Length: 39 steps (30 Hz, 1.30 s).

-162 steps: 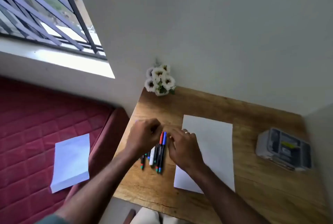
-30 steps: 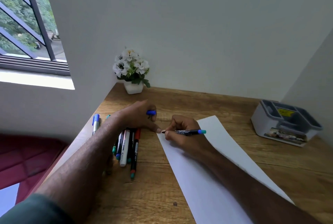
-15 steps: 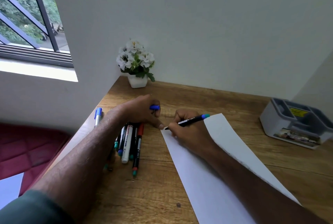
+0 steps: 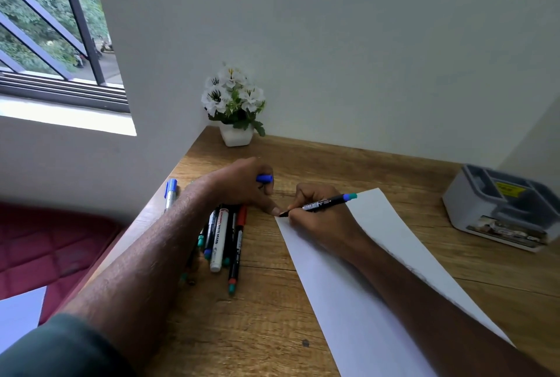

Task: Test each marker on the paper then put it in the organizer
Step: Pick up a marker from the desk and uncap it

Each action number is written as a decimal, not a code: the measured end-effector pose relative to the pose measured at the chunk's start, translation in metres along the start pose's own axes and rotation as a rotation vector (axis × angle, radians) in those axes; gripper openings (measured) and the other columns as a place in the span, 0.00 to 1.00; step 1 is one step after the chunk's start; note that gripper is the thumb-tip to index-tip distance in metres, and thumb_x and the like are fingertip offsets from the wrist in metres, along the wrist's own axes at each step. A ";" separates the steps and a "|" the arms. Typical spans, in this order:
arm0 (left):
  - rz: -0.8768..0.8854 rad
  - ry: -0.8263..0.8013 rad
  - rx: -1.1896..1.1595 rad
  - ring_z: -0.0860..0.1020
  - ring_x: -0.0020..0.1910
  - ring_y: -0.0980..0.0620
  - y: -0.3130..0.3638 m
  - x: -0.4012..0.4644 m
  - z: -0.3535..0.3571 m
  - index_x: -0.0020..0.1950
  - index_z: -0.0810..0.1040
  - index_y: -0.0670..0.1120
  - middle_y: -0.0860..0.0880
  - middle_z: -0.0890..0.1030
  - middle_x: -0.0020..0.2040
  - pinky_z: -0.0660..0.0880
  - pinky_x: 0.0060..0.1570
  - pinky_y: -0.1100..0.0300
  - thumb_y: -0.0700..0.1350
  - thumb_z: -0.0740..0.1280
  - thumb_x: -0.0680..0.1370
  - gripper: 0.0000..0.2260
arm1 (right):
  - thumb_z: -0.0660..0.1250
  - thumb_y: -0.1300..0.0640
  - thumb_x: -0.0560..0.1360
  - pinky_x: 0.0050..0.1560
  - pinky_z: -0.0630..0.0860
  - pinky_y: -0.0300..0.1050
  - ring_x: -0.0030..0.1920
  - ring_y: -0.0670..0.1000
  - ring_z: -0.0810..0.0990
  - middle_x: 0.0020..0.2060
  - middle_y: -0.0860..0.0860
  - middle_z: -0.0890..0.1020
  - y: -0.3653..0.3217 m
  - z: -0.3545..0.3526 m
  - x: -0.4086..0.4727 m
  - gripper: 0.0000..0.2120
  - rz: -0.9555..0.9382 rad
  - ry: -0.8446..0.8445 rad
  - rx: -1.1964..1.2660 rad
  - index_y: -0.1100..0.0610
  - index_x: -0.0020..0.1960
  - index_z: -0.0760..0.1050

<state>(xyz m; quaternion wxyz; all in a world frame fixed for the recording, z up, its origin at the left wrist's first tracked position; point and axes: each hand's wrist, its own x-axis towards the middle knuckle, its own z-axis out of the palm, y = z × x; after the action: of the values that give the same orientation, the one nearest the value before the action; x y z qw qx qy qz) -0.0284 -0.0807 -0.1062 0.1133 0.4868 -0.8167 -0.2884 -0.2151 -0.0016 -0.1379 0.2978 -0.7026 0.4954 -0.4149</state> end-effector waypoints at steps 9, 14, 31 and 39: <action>-0.043 -0.012 0.016 0.75 0.42 0.53 0.000 -0.001 -0.003 0.43 0.78 0.49 0.51 0.79 0.45 0.69 0.39 0.59 0.54 0.82 0.63 0.18 | 0.68 0.53 0.66 0.30 0.65 0.39 0.30 0.45 0.70 0.27 0.48 0.73 -0.003 0.000 -0.001 0.15 0.053 0.012 -0.002 0.65 0.33 0.71; -0.056 -0.013 0.031 0.76 0.42 0.52 0.000 -0.001 -0.003 0.45 0.79 0.47 0.50 0.80 0.44 0.70 0.38 0.58 0.56 0.82 0.63 0.20 | 0.68 0.53 0.66 0.30 0.63 0.39 0.30 0.45 0.68 0.26 0.48 0.71 -0.004 0.001 -0.001 0.15 0.046 0.011 0.002 0.66 0.33 0.70; -0.056 -0.020 0.023 0.76 0.42 0.52 0.003 -0.002 -0.004 0.45 0.79 0.47 0.50 0.80 0.44 0.69 0.38 0.59 0.53 0.82 0.65 0.18 | 0.68 0.47 0.64 0.32 0.65 0.42 0.31 0.48 0.70 0.29 0.58 0.75 -0.003 0.001 -0.001 0.20 0.040 -0.002 -0.008 0.66 0.34 0.71; -0.062 -0.025 0.021 0.75 0.42 0.53 0.005 -0.004 -0.004 0.46 0.79 0.46 0.50 0.79 0.45 0.68 0.38 0.59 0.53 0.81 0.66 0.18 | 0.68 0.52 0.67 0.30 0.64 0.37 0.30 0.44 0.69 0.27 0.49 0.72 0.000 0.001 0.000 0.15 0.033 0.005 -0.023 0.64 0.33 0.70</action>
<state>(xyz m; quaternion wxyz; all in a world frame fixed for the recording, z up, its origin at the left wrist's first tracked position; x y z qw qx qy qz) -0.0283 -0.0770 -0.0995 0.0891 0.5096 -0.8055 -0.2892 -0.2139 -0.0012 -0.1386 0.2956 -0.6966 0.5124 -0.4060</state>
